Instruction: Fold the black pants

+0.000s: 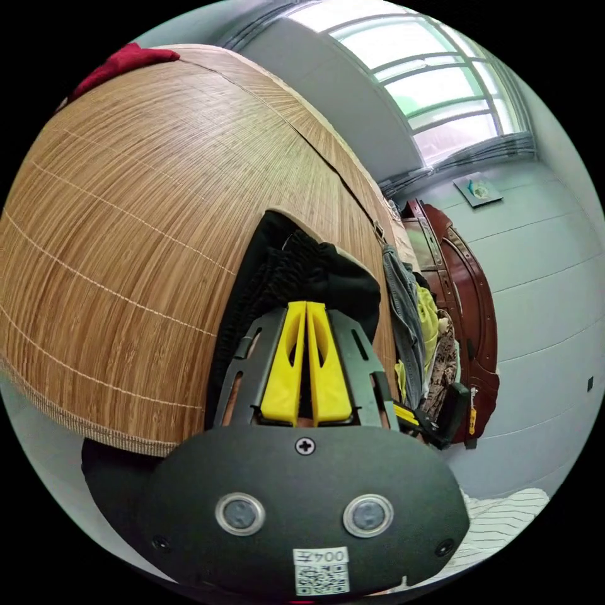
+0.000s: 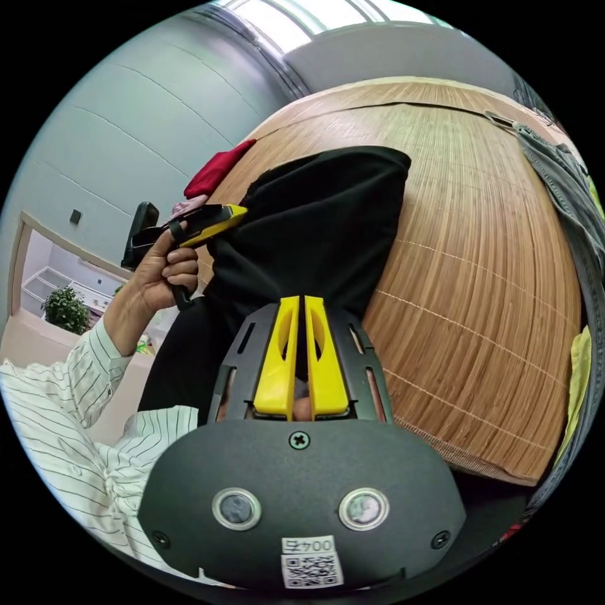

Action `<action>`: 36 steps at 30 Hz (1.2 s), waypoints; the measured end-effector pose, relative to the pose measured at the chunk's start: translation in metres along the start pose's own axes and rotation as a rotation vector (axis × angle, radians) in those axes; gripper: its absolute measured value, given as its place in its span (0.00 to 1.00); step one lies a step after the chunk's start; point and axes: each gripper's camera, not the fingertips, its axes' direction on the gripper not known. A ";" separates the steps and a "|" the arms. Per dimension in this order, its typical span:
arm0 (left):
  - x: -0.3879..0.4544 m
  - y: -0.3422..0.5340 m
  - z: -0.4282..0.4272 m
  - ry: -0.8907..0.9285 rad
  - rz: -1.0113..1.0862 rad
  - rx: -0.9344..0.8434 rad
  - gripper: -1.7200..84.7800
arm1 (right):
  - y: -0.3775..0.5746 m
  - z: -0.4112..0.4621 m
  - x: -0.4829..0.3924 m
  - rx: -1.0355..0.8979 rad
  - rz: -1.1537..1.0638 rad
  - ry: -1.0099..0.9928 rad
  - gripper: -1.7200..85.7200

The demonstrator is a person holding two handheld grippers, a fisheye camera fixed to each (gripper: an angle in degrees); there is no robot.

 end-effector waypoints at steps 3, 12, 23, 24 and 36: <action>0.009 0.019 -0.001 -0.021 0.040 -0.010 0.02 | 0.007 -0.002 -0.006 0.040 -0.080 -0.035 0.07; 0.025 0.063 -0.014 0.037 -0.050 0.098 0.02 | 0.028 0.009 0.011 -0.010 -0.163 0.048 0.10; 0.187 0.208 0.078 0.007 0.466 -0.165 0.03 | -0.059 -0.046 0.124 0.120 0.074 0.104 0.12; 0.202 0.224 0.085 -0.056 0.535 -0.155 0.03 | -0.066 -0.045 0.135 0.108 0.104 0.078 0.12; 0.263 0.314 0.112 -0.299 0.895 -0.141 0.14 | -0.109 -0.003 0.219 0.003 0.346 -0.217 0.17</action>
